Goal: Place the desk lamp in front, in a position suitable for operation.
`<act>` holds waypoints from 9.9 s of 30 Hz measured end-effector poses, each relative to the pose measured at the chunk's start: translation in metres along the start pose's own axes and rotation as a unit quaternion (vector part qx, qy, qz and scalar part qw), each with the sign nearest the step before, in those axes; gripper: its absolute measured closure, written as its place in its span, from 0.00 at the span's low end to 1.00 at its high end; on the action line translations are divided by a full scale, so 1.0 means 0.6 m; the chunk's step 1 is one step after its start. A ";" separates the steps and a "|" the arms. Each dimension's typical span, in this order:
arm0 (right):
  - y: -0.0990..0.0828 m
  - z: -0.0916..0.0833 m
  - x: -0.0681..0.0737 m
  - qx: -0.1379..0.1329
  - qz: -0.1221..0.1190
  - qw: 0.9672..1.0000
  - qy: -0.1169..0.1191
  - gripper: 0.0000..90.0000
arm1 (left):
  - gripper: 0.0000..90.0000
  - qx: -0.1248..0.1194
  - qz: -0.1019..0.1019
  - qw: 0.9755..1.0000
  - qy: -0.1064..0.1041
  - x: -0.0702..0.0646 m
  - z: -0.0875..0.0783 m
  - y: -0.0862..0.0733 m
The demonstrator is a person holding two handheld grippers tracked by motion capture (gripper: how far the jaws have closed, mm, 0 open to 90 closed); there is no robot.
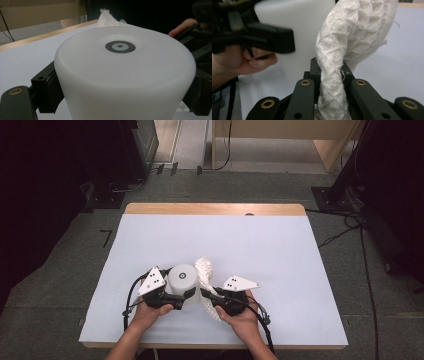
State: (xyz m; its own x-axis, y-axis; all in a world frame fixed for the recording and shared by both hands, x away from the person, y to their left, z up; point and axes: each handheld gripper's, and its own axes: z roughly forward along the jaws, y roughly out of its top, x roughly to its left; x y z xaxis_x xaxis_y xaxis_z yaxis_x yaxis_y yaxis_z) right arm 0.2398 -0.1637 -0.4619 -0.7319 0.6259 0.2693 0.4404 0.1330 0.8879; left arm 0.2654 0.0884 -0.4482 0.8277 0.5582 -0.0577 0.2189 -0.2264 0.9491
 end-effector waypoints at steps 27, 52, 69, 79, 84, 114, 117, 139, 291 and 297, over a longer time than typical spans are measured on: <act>-0.005 -0.020 -0.022 -0.005 0.022 0.999 -0.029 0.89 | 0.10 0.006 0.008 0.998 0.063 0.004 0.020 0.000; 0.003 -0.013 -0.034 -0.010 0.030 0.999 -0.029 0.89 | 0.02 0.022 -0.017 0.988 0.154 -0.038 0.024 -0.020; -0.002 -0.011 -0.036 -0.008 0.030 0.999 -0.031 0.89 | 0.10 0.025 -0.039 0.990 0.136 -0.019 0.025 -0.021; 0.008 -0.017 -0.027 -0.015 0.024 0.999 -0.019 0.89 | 0.10 -0.056 -0.043 0.997 -0.025 0.037 -0.043 0.004; 0.007 -0.007 -0.012 -0.008 0.012 1.000 -0.002 0.89 | 0.10 -0.042 -0.031 0.998 -0.038 0.026 -0.032 0.003; 0.025 -0.023 0.005 -0.028 -0.004 1.000 -0.002 0.89 | 0.10 0.032 0.017 0.999 -0.021 -0.008 0.013 -0.012; 0.032 -0.032 0.007 -0.040 -0.007 0.999 -0.001 0.89 | 0.10 0.034 0.015 0.999 -0.023 -0.009 0.015 -0.013; 0.026 -0.026 0.005 -0.031 -0.002 1.000 0.002 0.89 | 0.10 0.032 0.023 0.999 -0.002 -0.011 0.013 -0.008; 0.026 -0.025 0.003 -0.031 0.020 0.999 -0.003 0.88 | 0.10 0.018 0.001 1.000 0.003 -0.016 0.010 -0.010; 0.013 -0.011 -0.002 -0.010 0.024 1.000 0.005 0.88 | 0.10 0.007 -0.016 1.000 0.000 -0.003 0.006 -0.007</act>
State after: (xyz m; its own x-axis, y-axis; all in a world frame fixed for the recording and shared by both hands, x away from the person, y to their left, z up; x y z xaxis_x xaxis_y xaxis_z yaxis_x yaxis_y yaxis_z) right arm 0.2406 -0.1684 -0.4531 -0.7162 0.6229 0.3148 0.4637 0.0876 0.8817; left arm 0.2650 0.0853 -0.4533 0.8200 0.5656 -0.0874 0.2520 -0.2197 0.9425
